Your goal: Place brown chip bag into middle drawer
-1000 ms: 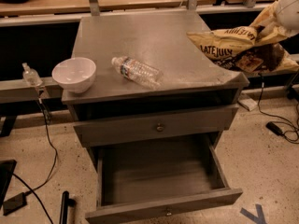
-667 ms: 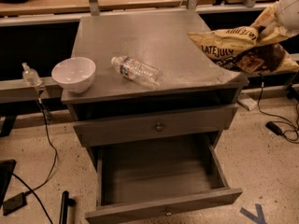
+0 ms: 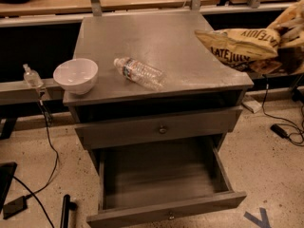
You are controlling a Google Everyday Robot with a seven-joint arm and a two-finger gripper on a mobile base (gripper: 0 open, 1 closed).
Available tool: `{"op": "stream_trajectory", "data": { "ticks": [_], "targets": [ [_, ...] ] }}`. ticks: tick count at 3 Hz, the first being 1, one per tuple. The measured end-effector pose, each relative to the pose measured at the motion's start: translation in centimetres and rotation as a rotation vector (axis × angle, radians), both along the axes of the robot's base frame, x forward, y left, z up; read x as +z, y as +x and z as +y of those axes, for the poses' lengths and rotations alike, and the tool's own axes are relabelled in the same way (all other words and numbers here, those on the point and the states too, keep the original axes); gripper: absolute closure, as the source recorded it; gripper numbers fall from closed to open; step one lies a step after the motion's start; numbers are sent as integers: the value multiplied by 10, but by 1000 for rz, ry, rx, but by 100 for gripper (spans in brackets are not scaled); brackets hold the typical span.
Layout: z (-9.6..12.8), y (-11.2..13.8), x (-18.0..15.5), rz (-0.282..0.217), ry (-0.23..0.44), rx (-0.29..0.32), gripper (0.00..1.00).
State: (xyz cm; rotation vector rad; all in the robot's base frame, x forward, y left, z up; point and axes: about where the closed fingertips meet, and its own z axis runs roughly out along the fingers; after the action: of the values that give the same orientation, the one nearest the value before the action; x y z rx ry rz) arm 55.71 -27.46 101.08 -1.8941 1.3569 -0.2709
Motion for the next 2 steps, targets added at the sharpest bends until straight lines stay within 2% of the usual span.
{"op": "stream_trajectory", "data": {
  "ticks": [1, 2],
  "targets": [
    [24, -57, 38, -141, -66, 13, 100],
    [12, -89, 18, -106, -107, -28, 100]
  ]
}}
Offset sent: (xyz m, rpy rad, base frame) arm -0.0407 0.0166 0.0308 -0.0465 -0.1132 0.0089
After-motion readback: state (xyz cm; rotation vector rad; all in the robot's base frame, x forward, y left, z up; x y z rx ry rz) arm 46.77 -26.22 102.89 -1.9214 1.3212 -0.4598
